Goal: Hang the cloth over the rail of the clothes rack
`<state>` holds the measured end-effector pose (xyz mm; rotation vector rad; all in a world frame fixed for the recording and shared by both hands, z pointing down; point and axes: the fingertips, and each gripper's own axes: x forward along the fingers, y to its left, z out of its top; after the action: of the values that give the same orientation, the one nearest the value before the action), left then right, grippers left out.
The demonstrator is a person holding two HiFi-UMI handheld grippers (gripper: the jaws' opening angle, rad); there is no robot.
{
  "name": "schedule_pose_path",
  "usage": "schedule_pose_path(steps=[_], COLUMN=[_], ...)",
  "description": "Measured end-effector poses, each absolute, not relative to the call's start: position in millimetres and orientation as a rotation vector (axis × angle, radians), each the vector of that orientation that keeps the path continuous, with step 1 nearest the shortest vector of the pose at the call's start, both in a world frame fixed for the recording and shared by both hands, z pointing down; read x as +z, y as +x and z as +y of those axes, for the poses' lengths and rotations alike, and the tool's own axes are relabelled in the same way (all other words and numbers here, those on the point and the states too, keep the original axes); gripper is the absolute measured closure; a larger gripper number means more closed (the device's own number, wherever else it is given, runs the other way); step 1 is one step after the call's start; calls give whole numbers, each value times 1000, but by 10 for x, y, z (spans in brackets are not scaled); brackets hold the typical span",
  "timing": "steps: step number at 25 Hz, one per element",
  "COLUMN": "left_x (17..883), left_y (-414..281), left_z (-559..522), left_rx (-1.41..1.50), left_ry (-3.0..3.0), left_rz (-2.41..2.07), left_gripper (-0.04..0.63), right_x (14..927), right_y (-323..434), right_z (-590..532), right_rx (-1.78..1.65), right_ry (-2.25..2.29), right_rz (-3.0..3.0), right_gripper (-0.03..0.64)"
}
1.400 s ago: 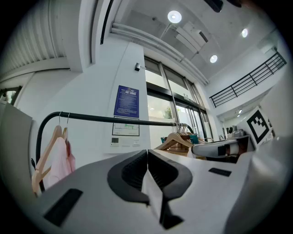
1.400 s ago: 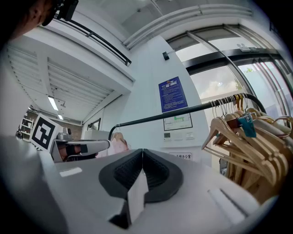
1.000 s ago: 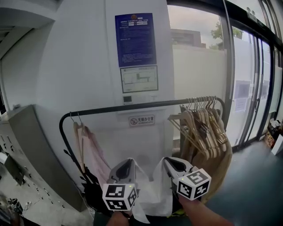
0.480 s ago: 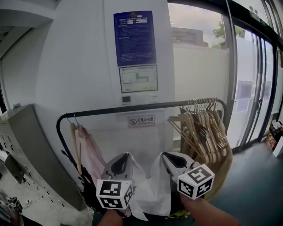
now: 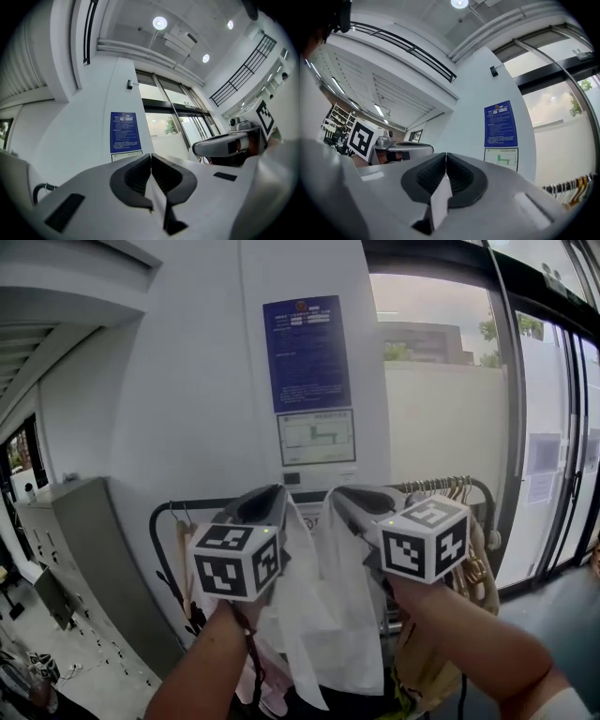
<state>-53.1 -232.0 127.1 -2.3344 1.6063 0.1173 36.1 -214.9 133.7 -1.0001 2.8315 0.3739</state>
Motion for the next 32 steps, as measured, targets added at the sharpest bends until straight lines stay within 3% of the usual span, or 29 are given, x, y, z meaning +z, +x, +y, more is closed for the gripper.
schedule_pose_path(steps=[8, 17, 22, 32], left_x=[-288, -1384, -1316, -444], left_y=[-606, -979, -1140, -1429], left_z=[-2837, -4361, -5252, -6989], left_rx=[137, 205, 158, 17], left_ry=[-2212, -2175, -2295, -2374], left_rz=[1616, 1638, 1551, 1705], left_gripper=[584, 584, 584, 584], right_x=[-167, -1315, -1244, -172], right_y=[284, -65, -2, 94], right_z=[-2788, -4367, -5367, -7240], right_rx=[513, 572, 584, 444], right_ry=[-1076, -1385, -1613, -1863], right_rz=[2755, 2622, 2560, 2692], right_gripper=[609, 609, 609, 608])
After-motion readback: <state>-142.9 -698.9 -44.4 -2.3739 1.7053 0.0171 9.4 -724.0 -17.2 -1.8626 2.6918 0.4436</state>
